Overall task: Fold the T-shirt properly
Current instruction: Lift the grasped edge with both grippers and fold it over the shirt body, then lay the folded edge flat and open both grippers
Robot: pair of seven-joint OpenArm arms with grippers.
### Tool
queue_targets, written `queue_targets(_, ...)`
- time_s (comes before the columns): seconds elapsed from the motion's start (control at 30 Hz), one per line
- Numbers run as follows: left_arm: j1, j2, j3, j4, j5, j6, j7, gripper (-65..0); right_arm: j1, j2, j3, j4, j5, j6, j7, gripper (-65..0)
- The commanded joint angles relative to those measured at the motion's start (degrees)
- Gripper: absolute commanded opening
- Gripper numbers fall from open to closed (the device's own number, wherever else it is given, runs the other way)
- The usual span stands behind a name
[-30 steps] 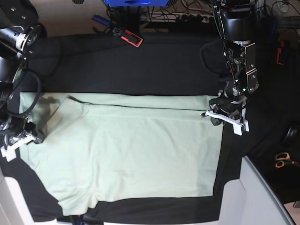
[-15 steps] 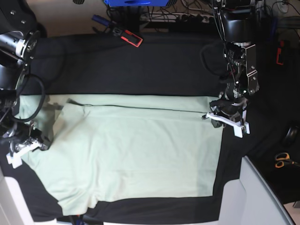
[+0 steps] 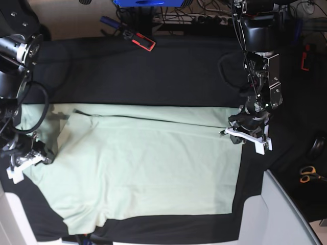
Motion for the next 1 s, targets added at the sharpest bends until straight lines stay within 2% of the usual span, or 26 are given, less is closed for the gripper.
queue_targets(0.0,-1.1,-0.6,-1.1,0.9,-0.4,-0.3,-1.4,-65.0,2.2,0.9,0.0,0.9,1.3,0.2,1.2,-65.0)
queue_targets(0.17,-1.1,-0.6,-4.0,0.9,-0.2,-0.3,-1.3,-65.0,3.0,0.9,0.0,0.2,1.3,0.2,1.2,-65.0)
queue_targets(0.3,-1.1,-1.2,-3.8,0.9,4.3,-0.3,-1.3,-65.0,3.6,0.9,-0.1,0.2,1.3,0.2,1.2,-65.0)
queue_targets(0.4,-1.0,-1.2,-3.8,0.9,5.2,-0.3,-1.3,-65.0,3.6,0.8,-0.1,0.2,1.3,0.2,1.2,-65.0)
queue_targets(0.5,-1.0,-1.1,-3.8,1.1,5.2,-0.3,-1.1,-65.0,3.6,0.8,-0.4,0.0,1.2,0.2,2.8,-65.0)
queue_targets(0.73,-1.0,-0.2,-3.6,1.1,5.7,-0.3,-1.0,-65.0,4.8,1.6,-7.0,-6.3,1.3,0.2,7.9,-65.0)
queue_targets(0.97,-1.0,0.0,-3.6,1.0,5.7,-0.3,-1.0,-65.0,7.2,1.4,-7.3,-8.5,1.4,0.3,9.9,-65.0)
